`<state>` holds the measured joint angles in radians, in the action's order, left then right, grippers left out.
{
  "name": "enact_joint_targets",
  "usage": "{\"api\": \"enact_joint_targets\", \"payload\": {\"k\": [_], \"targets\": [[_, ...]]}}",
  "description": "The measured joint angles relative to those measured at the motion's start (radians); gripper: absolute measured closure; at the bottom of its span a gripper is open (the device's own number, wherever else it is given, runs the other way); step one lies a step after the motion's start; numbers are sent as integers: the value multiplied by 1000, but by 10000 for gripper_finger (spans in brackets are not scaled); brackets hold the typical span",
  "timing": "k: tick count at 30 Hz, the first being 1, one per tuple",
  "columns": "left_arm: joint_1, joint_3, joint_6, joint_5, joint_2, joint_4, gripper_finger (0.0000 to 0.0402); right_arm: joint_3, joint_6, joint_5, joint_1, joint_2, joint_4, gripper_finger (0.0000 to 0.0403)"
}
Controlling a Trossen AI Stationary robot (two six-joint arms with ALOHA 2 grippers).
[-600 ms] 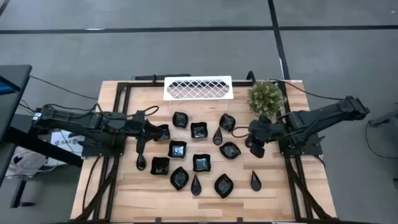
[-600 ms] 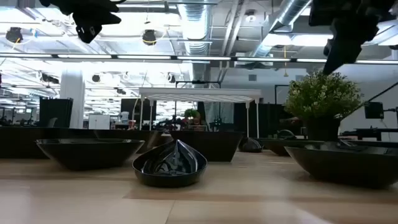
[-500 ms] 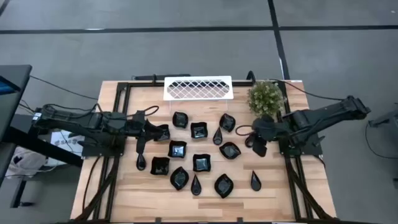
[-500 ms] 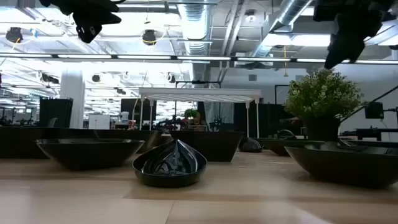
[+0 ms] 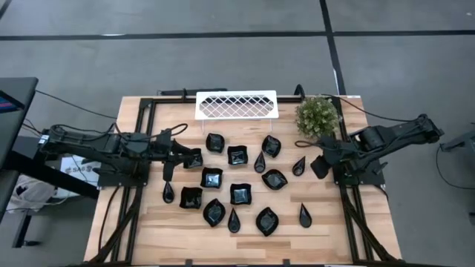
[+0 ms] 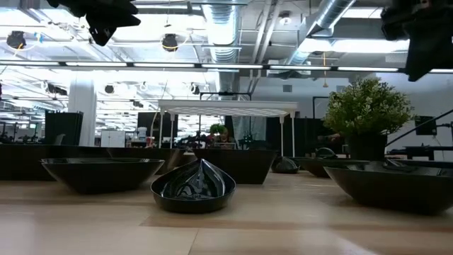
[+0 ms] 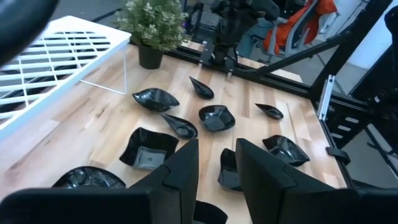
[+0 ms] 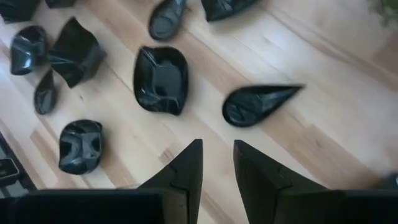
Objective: Pick & Place Mini shaped plates
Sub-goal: Put the drop-shaped plate on the shelf
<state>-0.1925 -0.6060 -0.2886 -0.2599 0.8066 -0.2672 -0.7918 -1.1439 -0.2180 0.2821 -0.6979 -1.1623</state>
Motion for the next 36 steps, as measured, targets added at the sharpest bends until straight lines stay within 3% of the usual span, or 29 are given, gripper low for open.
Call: {"api": "enact_joint_targets", "payload": {"k": [9, 22, 28, 36], "targets": [[0, 0, 0, -2, 0, 0, 294, 8, -84, -42, 11, -25, -6, 317], [0, 0, -4, -2, 0, 2, 294, 117, -500, -193, 230, -95, 36, 317], [0, 0, -4, -36, 0, 6, 294, 117, -526, -236, 251, -206, 102, 317], [-1, 0, -7, -47, 0, 7, 294, 117, -729, -196, 198, -384, 93, 317]]}}
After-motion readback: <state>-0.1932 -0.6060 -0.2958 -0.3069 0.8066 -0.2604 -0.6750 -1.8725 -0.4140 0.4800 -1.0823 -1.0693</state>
